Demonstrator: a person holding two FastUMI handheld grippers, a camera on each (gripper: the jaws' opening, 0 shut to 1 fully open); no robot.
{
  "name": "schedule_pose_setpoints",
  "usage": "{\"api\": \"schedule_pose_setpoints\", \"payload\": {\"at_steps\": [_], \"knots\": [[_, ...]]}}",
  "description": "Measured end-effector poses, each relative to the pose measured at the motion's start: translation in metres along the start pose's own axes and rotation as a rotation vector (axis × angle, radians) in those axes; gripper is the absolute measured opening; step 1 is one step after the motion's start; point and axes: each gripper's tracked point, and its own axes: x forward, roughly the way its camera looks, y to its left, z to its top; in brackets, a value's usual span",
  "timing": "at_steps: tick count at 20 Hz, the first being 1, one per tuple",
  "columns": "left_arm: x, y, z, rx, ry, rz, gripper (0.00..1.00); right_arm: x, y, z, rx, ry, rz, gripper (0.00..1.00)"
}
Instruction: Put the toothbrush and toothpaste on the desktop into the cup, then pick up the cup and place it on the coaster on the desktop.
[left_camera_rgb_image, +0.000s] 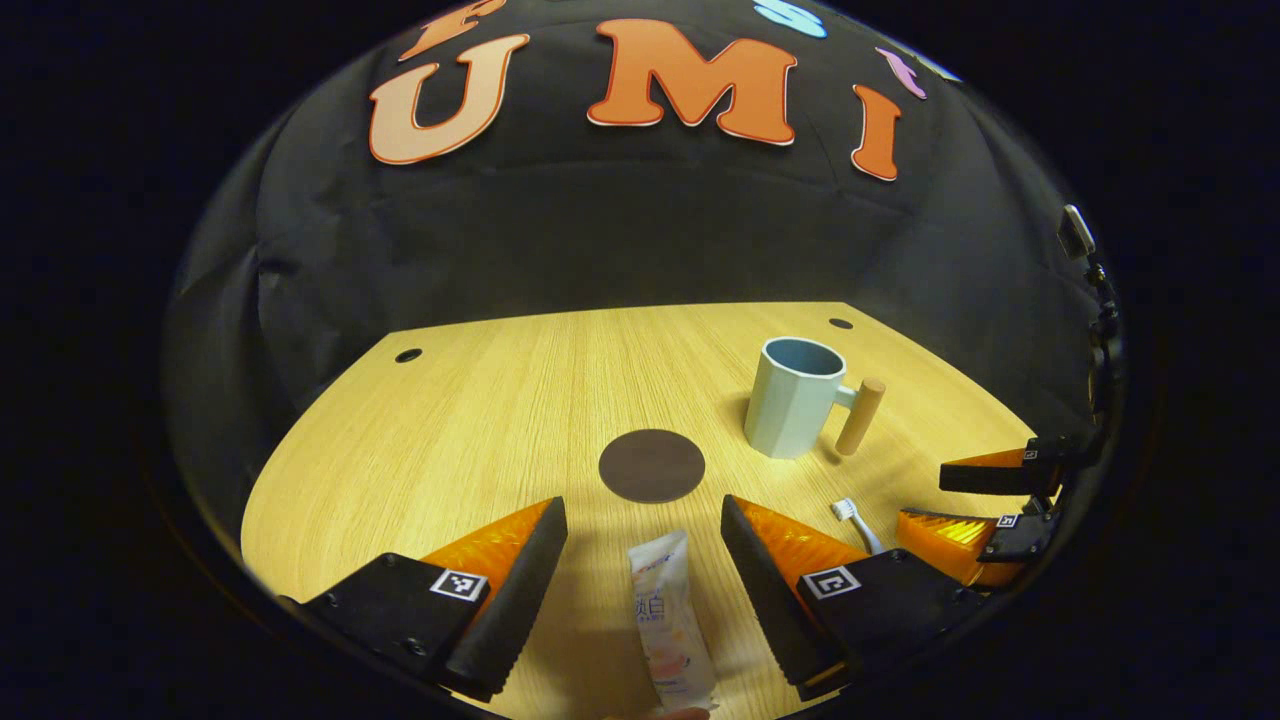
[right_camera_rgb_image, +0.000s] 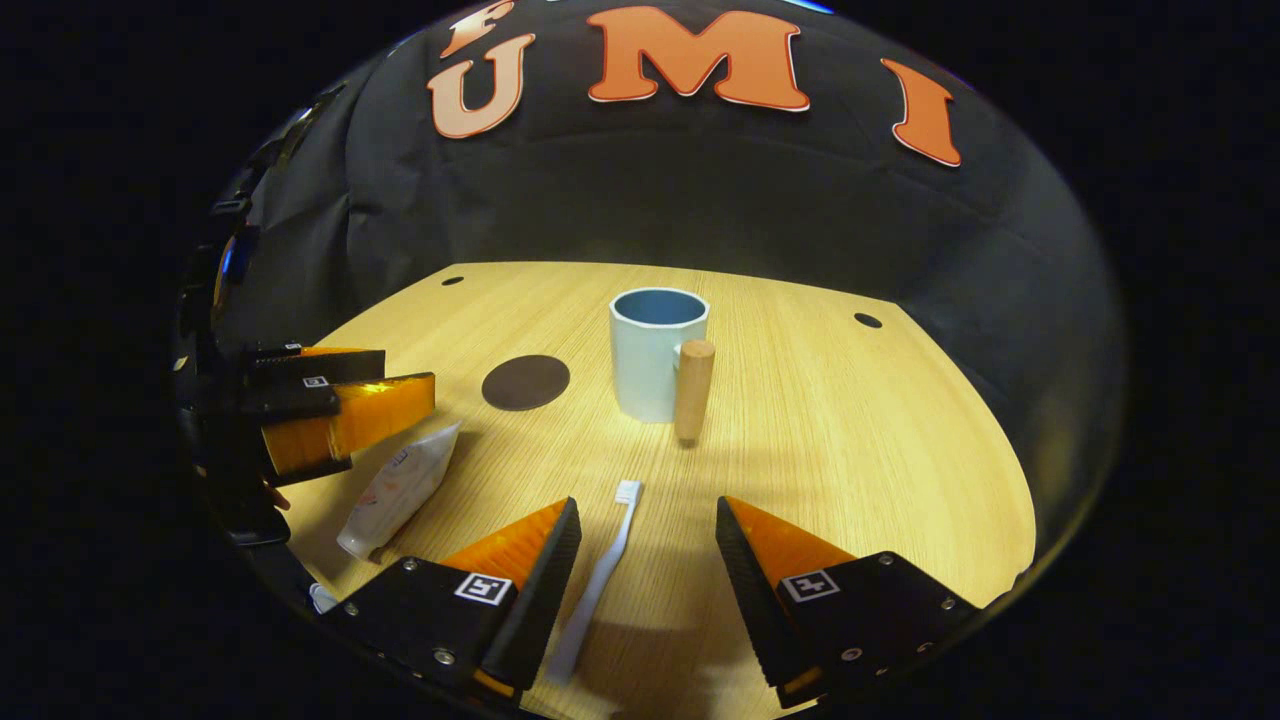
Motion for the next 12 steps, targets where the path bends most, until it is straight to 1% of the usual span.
{"api": "schedule_pose_setpoints", "payload": {"at_steps": [2, 3, 4, 5, 6, 8, 11, 12], "knots": [[0.001, 0.001, -0.009, -0.005, 0.041, -0.002, 0.99, 0.001, 0.004, -0.012, 0.002, 0.037, 0.018, 0.83], [0.001, 0.001, -0.016, -0.008, 0.071, -0.007, 0.99, 0.001, 0.008, -0.018, 0.013, 0.062, 0.029, 0.81], [0.002, -0.002, -0.021, -0.013, 0.101, -0.019, 0.96, 0.001, 0.012, -0.016, 0.024, 0.076, 0.035, 0.76], [0.002, -0.004, -0.030, -0.018, 0.145, -0.028, 0.99, 0.001, 0.013, -0.016, 0.024, 0.090, 0.034, 0.75], [0.003, -0.007, -0.036, -0.029, 0.168, -0.039, 0.97, 0.002, 0.014, -0.017, 0.018, 0.101, 0.027, 0.74], [0.004, -0.007, -0.049, -0.056, 0.226, -0.044, 0.95, 0.003, 0.016, -0.018, 0.001, 0.118, 0.012, 0.74], [0.005, -0.008, -0.064, -0.076, 0.293, -0.050, 0.96, 0.004, 0.022, -0.017, -0.007, 0.150, 0.008, 0.74], [0.006, -0.009, -0.069, -0.082, 0.312, -0.055, 0.94, 0.005, 0.025, -0.020, -0.012, 0.162, 0.007, 0.74]]}}
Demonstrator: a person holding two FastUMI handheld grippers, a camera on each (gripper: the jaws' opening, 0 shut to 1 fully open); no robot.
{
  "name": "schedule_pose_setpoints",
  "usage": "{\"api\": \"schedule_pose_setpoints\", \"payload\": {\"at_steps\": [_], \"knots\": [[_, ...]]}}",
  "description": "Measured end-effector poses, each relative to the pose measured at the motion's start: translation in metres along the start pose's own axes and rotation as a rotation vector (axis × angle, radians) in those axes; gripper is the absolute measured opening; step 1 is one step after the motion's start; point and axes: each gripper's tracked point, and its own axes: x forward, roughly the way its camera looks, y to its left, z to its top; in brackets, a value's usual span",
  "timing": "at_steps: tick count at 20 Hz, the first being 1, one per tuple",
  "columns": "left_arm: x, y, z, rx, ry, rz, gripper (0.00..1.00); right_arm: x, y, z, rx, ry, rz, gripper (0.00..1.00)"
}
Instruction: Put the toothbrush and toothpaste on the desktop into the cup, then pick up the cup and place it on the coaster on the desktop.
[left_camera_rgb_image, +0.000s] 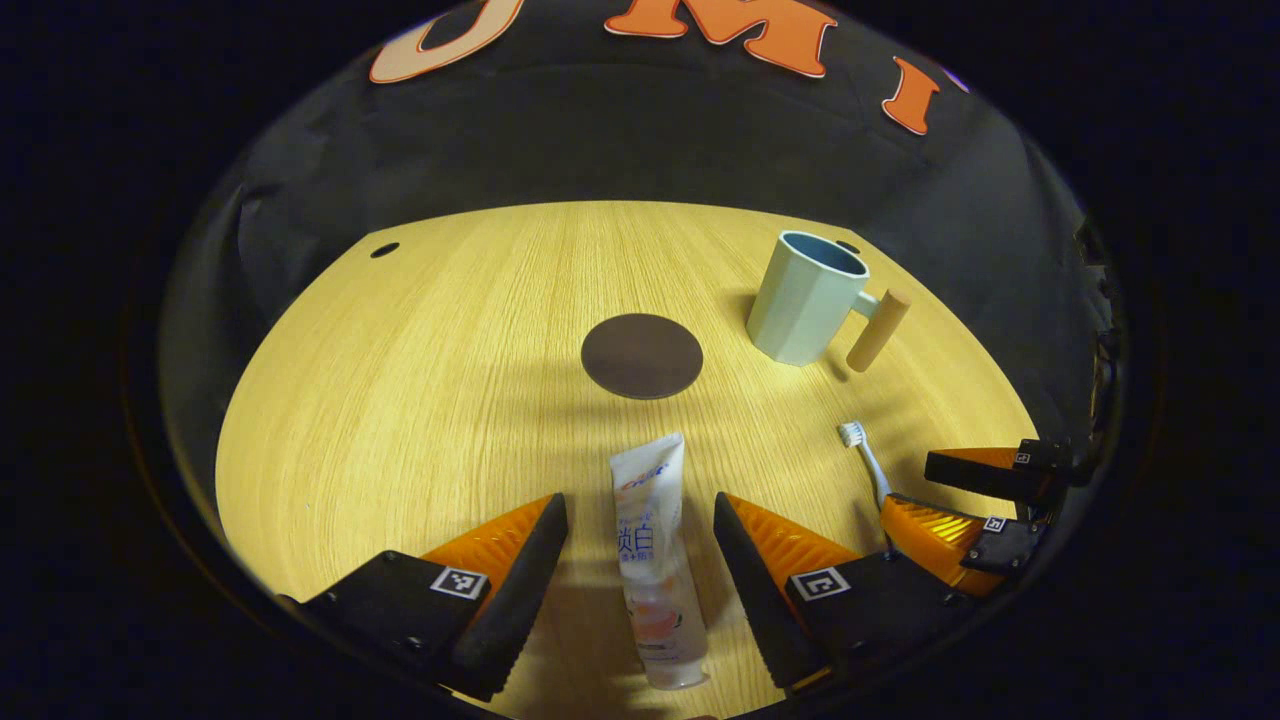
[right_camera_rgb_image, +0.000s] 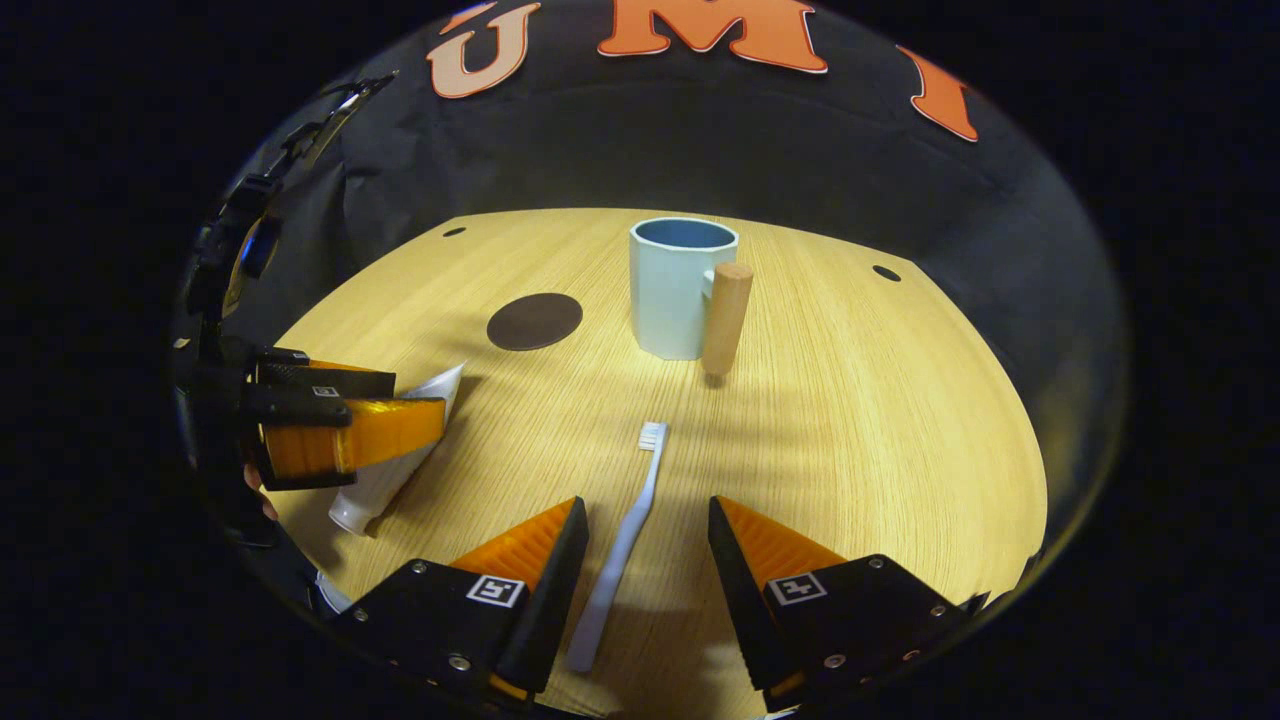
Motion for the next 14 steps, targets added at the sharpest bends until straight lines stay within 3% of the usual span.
{"api": "schedule_pose_setpoints", "payload": {"at_steps": [4, 7, 10, 11, 12, 14], "knots": [[0.002, -0.005, -0.010, 0.002, 0.041, -0.008, 0.95, 0.008, 0.009, -0.005, -0.002, 0.055, 0.011, 0.62], [0.003, -0.007, -0.013, 0.033, 0.058, 0.006, 0.90, 0.009, 0.012, -0.002, 0.007, 0.070, 0.013, 0.59], [0.003, -0.007, -0.017, 0.056, 0.080, 0.031, 0.84, 0.009, 0.021, -0.001, -0.001, 0.077, 0.017, 0.40], [0.001, -0.003, -0.016, 0.063, 0.085, 0.053, 0.82, 0.009, 0.024, 0.000, 0.000, 0.073, 0.017, 0.35], [0.004, -0.004, -0.017, 0.064, 0.087, 0.058, 0.67, 0.008, 0.022, 0.001, 0.004, 0.076, 0.018, 0.28], [0.009, -0.003, -0.020, 0.062, 0.093, 0.068, 0.60, 0.010, 0.016, 0.003, 0.022, 0.083, 0.016, 0.19]]}}
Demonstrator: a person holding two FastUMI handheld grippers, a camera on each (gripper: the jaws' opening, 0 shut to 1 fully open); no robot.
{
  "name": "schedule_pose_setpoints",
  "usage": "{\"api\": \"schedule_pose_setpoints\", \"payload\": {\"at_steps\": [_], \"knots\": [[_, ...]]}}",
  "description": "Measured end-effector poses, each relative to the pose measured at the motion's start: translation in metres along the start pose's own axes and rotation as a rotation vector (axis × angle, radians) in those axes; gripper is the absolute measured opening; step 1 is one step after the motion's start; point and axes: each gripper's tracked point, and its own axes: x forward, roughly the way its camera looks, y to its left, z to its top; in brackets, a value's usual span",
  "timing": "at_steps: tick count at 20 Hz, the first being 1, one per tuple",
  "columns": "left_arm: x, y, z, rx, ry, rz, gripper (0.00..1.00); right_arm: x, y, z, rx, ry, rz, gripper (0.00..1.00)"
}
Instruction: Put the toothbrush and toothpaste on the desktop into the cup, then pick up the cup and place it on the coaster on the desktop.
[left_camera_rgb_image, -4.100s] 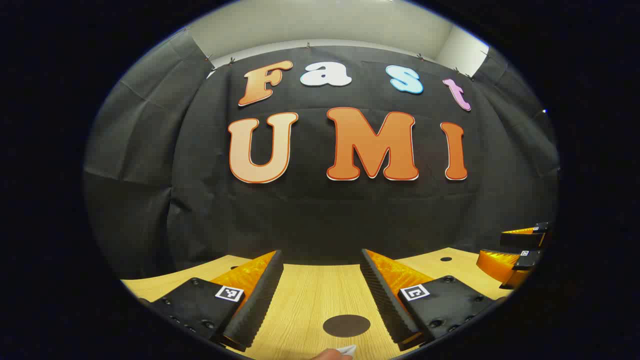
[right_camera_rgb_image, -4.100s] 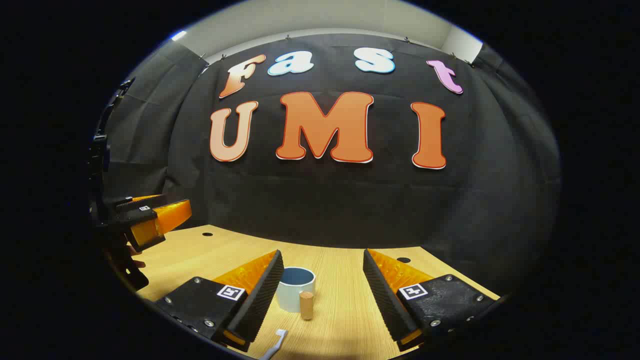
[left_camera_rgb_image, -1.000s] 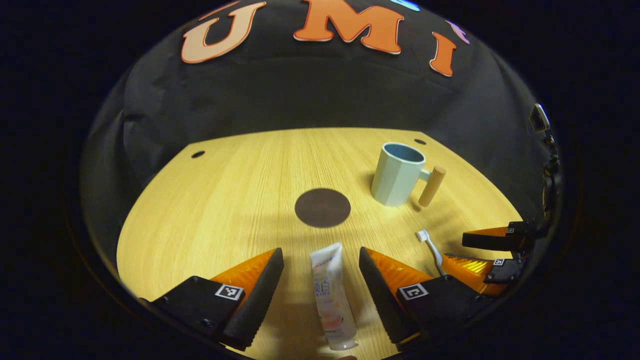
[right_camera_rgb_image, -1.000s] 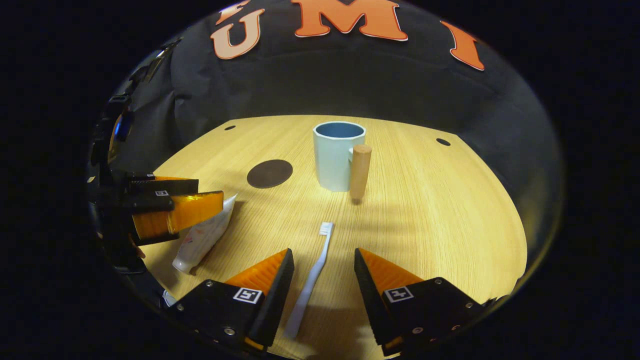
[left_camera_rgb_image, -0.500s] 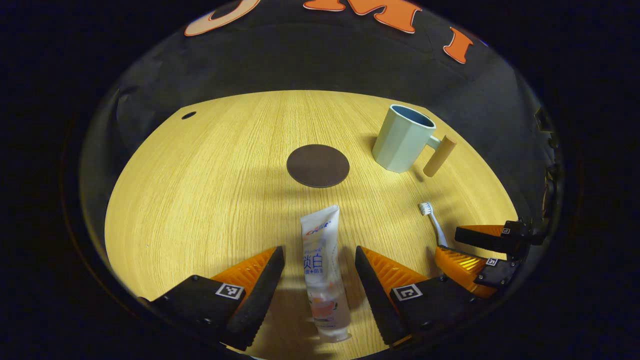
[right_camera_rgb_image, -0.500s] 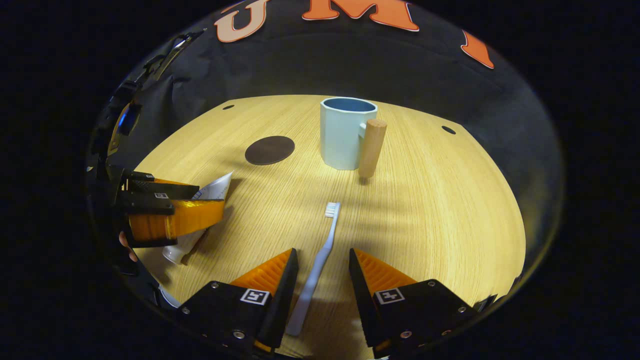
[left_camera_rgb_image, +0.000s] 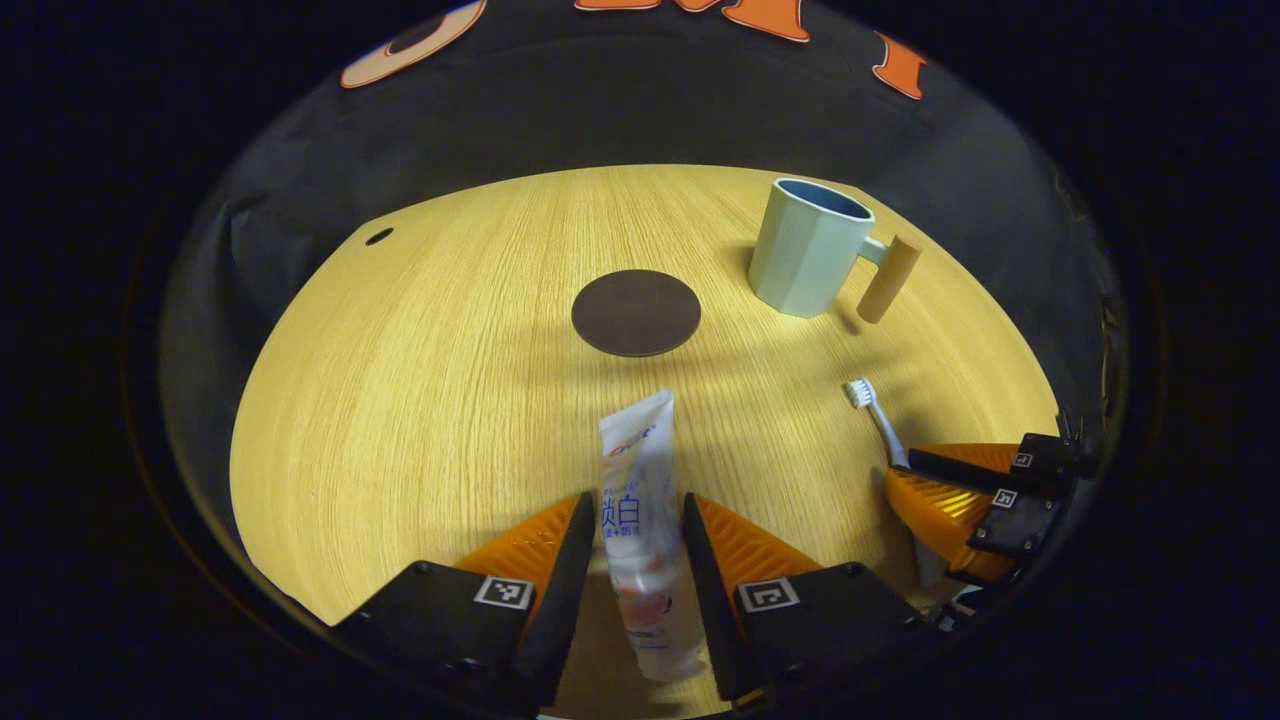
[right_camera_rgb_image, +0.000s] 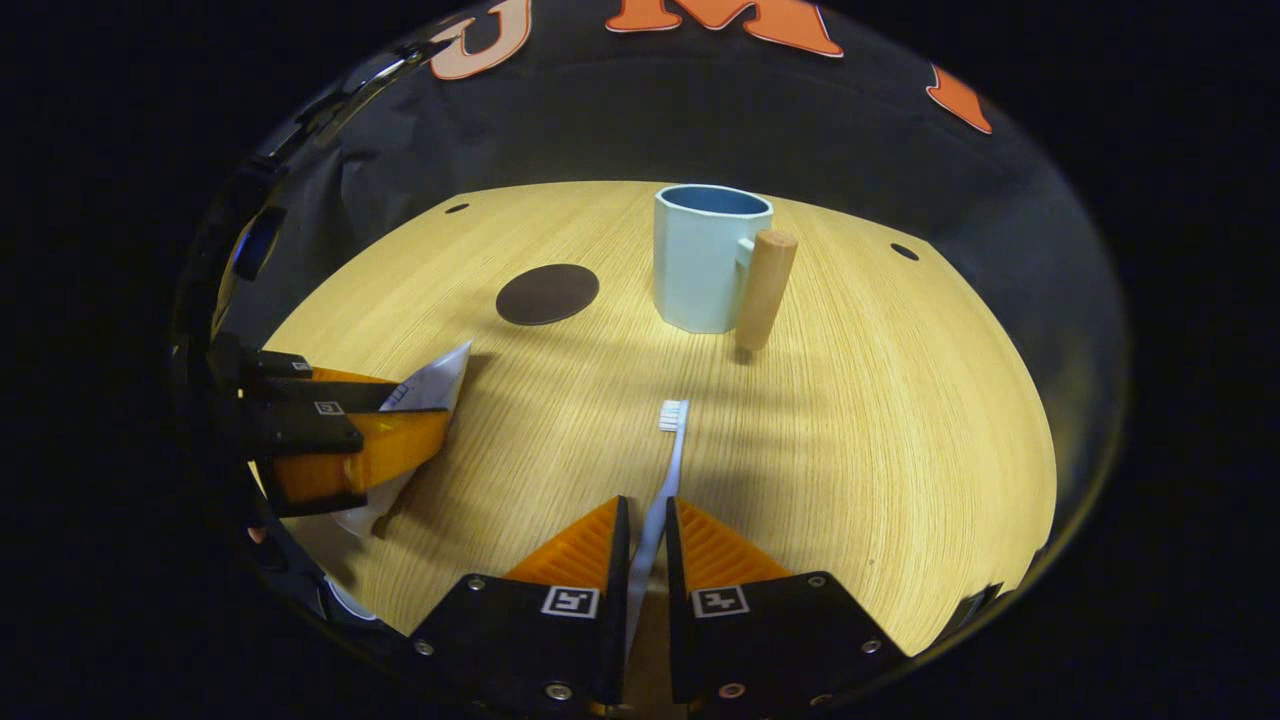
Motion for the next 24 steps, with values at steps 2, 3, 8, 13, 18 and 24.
{"api": "schedule_pose_setpoints", "payload": {"at_steps": [2, 3, 8, 13, 18, 24], "knots": [[-0.007, 0.002, 0.000, 0.000, -0.001, 0.001, 0.49, 0.000, -0.002, 0.000, 0.012, 0.000, 0.006, 0.12], [-0.007, 0.001, 0.002, -0.005, -0.010, -0.005, 0.51, 0.000, -0.004, 0.000, 0.015, -0.002, 0.006, 0.10], [-0.008, 0.003, 0.002, -0.028, -0.019, 0.001, 0.23, 0.002, -0.001, 0.002, 0.011, -0.024, 0.008, 0.04], [-0.006, -0.001, 0.005, -0.051, -0.042, -0.017, 0.17, -0.004, -0.001, 0.010, 0.010, -0.047, 0.018, 0.03], [-0.008, -0.004, 0.005, -0.064, -0.059, -0.039, 0.17, -0.014, -0.006, 0.029, 0.020, -0.113, 0.029, 0.03], [-0.020, -0.006, 0.017, -0.062, -0.122, -0.051, 0.17, -0.027, -0.004, 0.052, 0.060, -0.193, 0.072, 0.03]]}}
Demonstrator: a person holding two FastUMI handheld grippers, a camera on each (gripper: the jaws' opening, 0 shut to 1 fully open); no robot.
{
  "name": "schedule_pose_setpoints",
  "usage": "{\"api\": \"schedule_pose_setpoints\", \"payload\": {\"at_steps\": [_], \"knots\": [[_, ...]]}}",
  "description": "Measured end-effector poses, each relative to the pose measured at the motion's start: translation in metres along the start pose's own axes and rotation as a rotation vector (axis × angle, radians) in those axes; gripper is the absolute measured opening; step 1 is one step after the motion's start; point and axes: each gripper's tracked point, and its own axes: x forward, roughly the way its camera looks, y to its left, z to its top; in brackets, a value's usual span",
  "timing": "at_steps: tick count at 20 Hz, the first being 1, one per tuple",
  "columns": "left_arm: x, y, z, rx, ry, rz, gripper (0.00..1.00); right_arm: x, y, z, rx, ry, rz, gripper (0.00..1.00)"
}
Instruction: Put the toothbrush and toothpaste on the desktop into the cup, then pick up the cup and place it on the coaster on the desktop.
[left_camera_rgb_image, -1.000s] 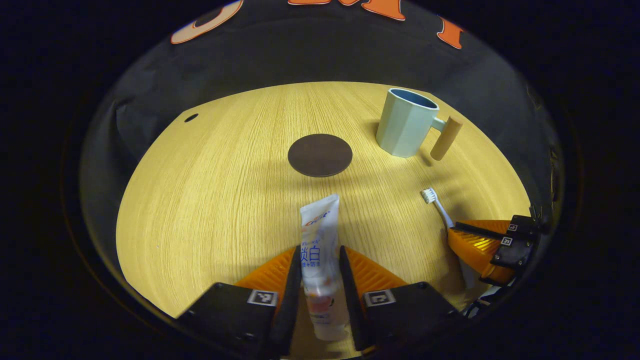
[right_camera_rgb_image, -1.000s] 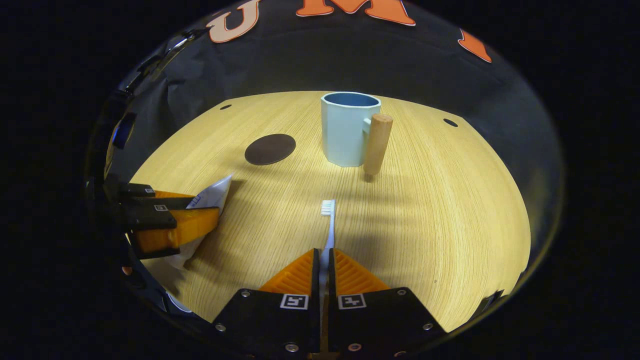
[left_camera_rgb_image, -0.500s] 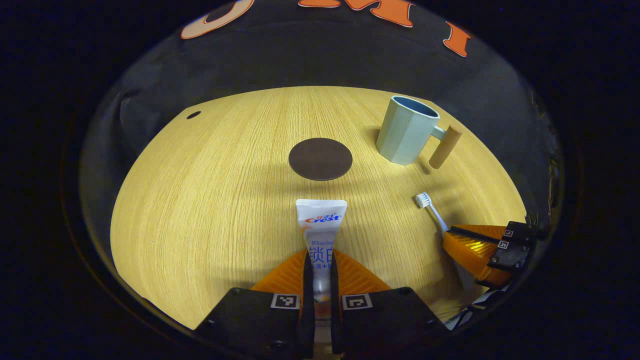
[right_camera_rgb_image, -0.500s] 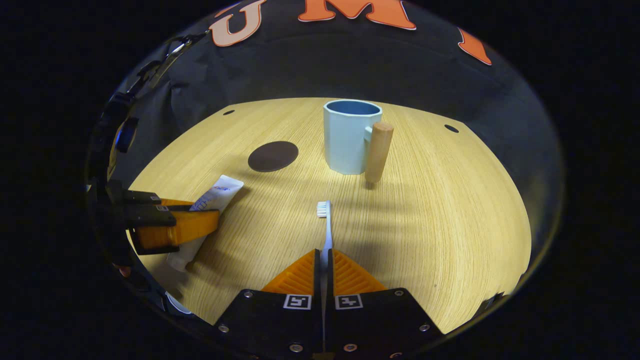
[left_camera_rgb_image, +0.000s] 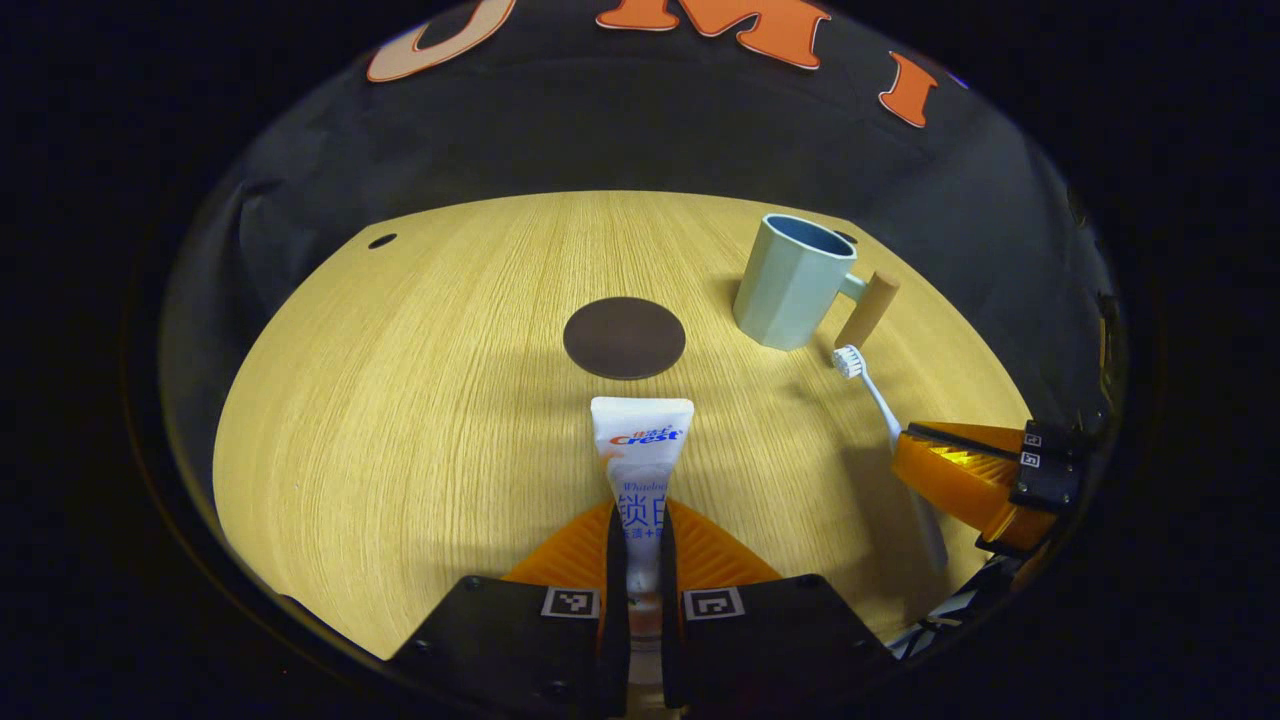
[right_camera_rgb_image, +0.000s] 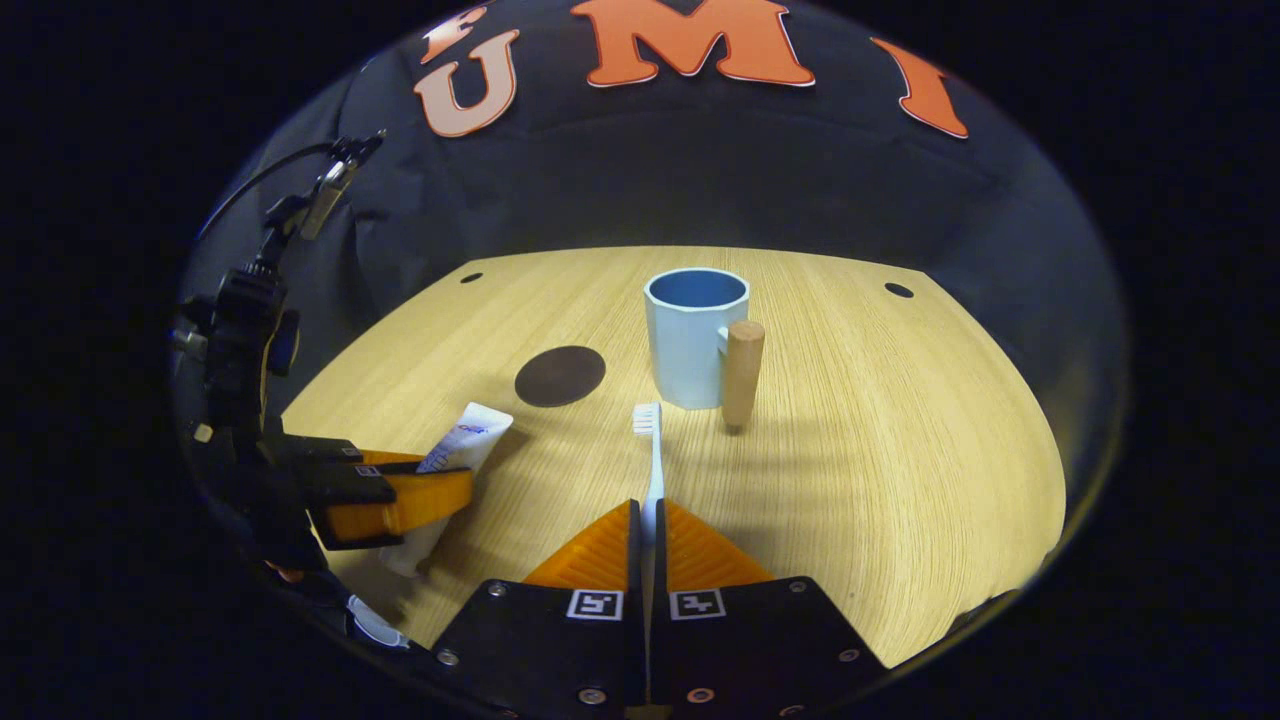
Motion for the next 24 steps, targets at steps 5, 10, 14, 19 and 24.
{"api": "schedule_pose_setpoints", "payload": {"at_steps": [5, 10, 14, 19, 24], "knots": [[-0.007, 0.002, 0.021, 0.011, -0.077, 0.023, 0.16, -0.008, 0.002, 0.031, 0.002, -0.095, 0.021, 0.03], [-0.014, 0.003, 0.033, 0.008, -0.142, 0.029, 0.16, -0.018, 0.001, 0.066, -0.007, -0.200, 0.026, 0.02], [-0.018, 0.005, 0.047, 0.015, -0.201, 0.031, 0.16, -0.020, -0.003, 0.090, 0.006, -0.280, 0.029, 0.03], [-0.020, 0.008, 0.059, 0.019, -0.243, 0.037, 0.17, -0.020, -0.013, 0.119, 0.075, -0.380, 0.048, 0.03], [-0.023, 0.010, 0.062, 0.006, -0.283, 0.034, 0.16, -0.016, -0.019, 0.142, 0.107, -0.453, 0.060, 0.02]]}}
